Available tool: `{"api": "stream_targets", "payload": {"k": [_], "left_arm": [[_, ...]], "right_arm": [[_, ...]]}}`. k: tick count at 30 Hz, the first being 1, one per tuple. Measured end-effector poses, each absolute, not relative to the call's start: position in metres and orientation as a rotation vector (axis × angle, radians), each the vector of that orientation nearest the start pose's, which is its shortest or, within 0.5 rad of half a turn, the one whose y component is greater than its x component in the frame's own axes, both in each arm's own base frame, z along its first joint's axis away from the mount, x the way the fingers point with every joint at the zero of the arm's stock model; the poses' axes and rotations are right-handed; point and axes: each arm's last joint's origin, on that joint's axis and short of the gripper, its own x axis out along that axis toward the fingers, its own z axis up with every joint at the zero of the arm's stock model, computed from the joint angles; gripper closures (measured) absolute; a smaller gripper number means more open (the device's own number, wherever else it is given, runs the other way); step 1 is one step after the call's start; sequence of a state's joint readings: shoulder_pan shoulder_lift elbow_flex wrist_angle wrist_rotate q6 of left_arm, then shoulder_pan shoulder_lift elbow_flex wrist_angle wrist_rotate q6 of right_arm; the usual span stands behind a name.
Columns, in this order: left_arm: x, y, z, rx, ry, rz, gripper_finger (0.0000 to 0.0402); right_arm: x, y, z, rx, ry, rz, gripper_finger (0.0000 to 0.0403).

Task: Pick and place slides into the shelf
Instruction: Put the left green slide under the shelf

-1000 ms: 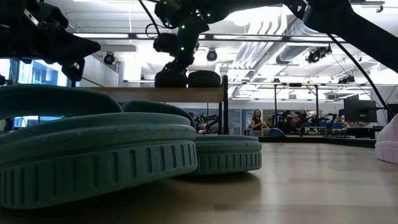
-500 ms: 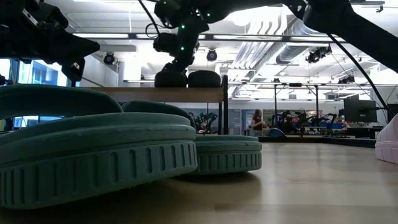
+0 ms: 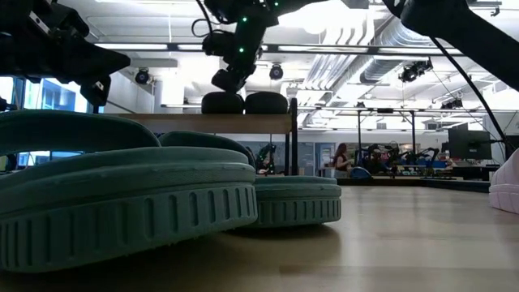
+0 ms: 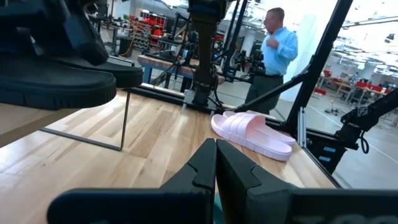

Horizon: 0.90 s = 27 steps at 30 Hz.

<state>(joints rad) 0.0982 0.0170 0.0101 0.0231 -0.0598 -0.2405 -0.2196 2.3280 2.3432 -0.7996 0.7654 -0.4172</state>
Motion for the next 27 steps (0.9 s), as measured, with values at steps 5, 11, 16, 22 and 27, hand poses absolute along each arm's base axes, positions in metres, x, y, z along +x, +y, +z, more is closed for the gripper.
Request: {"api": "stream_targets", "payload": {"k": [5,11,16,22,27], "left_arm": [[0.097,0.011,0.168,-0.240,-0.035,0.155,0.0401],[0.097,0.011,0.168,-0.240,-0.035,0.155,0.0401],[0.097,0.011,0.168,-0.240,-0.034,0.149,0.0401],[0.098,0.009,0.167,-0.240,-0.019,0.062,0.0401],[0.097,0.005,0.176,-0.260,-0.087,-0.087,0.0391]], "right_arm": [[0.492,-0.113,0.294,-0.579,0.996,-0.729,0.0244],[0.496,-0.086,0.296,-0.697,1.014,-0.753,0.0244],[0.495,-0.062,0.299,-0.799,1.038,-0.794,0.0244],[0.482,-0.023,0.315,-0.734,1.015,-0.660,0.0245],[0.460,0.012,0.333,-0.735,1.019,-0.673,0.0245]]}}
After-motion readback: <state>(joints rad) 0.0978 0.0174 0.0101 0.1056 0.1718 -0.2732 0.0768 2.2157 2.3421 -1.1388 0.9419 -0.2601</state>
